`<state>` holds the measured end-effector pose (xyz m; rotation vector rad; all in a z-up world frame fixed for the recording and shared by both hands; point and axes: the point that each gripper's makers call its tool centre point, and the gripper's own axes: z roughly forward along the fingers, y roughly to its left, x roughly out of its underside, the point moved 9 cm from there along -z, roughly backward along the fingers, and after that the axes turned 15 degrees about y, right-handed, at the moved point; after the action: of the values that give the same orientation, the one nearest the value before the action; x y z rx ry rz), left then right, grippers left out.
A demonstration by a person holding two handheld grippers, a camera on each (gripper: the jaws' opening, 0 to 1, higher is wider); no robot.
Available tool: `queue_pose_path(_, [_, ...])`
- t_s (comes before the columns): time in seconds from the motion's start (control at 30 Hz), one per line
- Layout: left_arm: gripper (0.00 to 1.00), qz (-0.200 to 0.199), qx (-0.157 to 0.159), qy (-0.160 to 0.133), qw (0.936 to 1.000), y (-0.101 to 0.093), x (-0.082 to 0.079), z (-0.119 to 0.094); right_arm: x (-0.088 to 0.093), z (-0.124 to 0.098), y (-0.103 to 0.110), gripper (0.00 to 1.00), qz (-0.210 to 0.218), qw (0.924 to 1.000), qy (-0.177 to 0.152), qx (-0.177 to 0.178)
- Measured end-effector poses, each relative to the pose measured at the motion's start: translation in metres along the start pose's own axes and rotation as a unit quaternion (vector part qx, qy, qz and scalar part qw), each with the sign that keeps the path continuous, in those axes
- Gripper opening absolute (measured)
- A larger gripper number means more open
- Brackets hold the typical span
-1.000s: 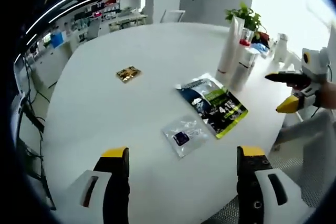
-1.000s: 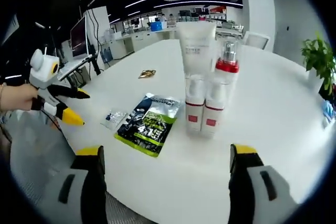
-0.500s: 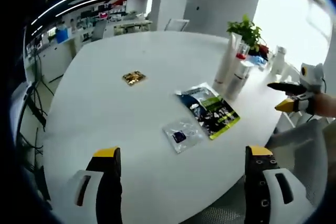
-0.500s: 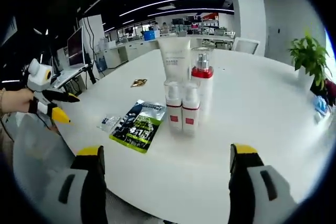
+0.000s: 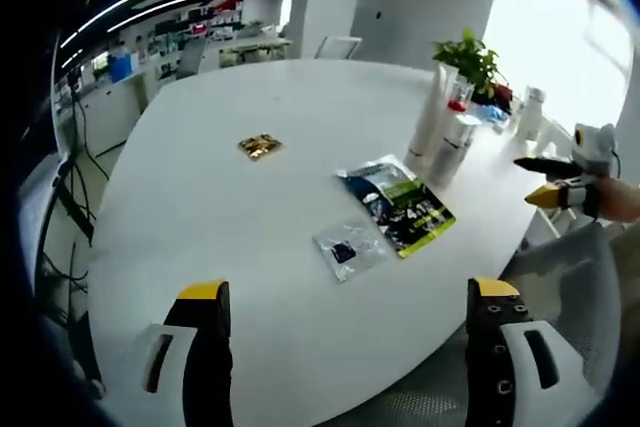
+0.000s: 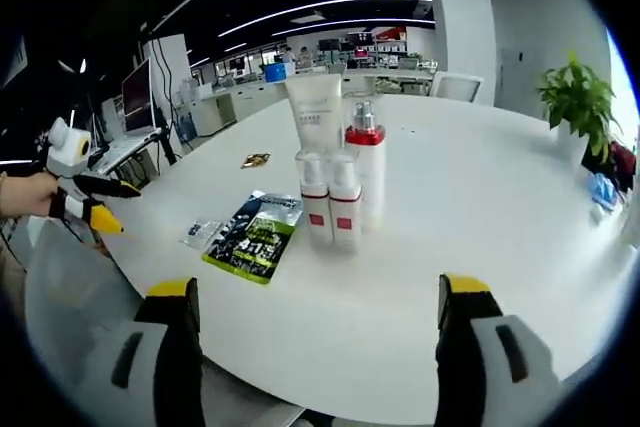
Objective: Arrange the skincare products in the storage area until every visible bottle or jar stands upright without overlapping.
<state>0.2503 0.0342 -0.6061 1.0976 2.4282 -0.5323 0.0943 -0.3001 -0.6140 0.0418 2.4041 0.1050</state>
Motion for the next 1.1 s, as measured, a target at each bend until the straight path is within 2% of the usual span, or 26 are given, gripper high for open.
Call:
queue_pose_path(0.23, [0.97,-0.014,-0.003,0.001,0.9999,0.002,-0.003,0.005,0.005,0.001,0.001,1.0,0.006,1.0,0.006,-0.003])
queue_pose_path(0.43, [0.96,-0.043,-0.023,-0.004,0.9988,0.005,-0.017,0.015,0.008,0.005,0.002,1.0,0.009,0.9998,0.016,-0.006])
queue_pose_path(0.63, [0.95,-0.073,-0.036,0.009,0.9966,0.007,-0.041,0.035,0.008,0.009,0.004,1.0,0.012,0.9997,0.021,-0.009])
queue_pose_path(0.77, [0.94,-0.072,-0.041,0.019,0.9964,0.007,-0.057,0.046,0.008,0.011,0.003,1.0,0.017,0.9995,0.023,-0.008])
queue_pose_path(0.9, [0.93,-0.073,-0.053,0.017,0.9958,0.012,-0.074,0.056,0.01,0.013,0.001,1.0,0.023,0.9993,0.027,-0.007])
queue_pose_path(1.1, [0.89,-0.104,-0.064,0.015,0.9924,0.026,-0.097,0.075,0.013,0.015,-0.002,1.0,0.037,0.9988,0.032,-0.002])
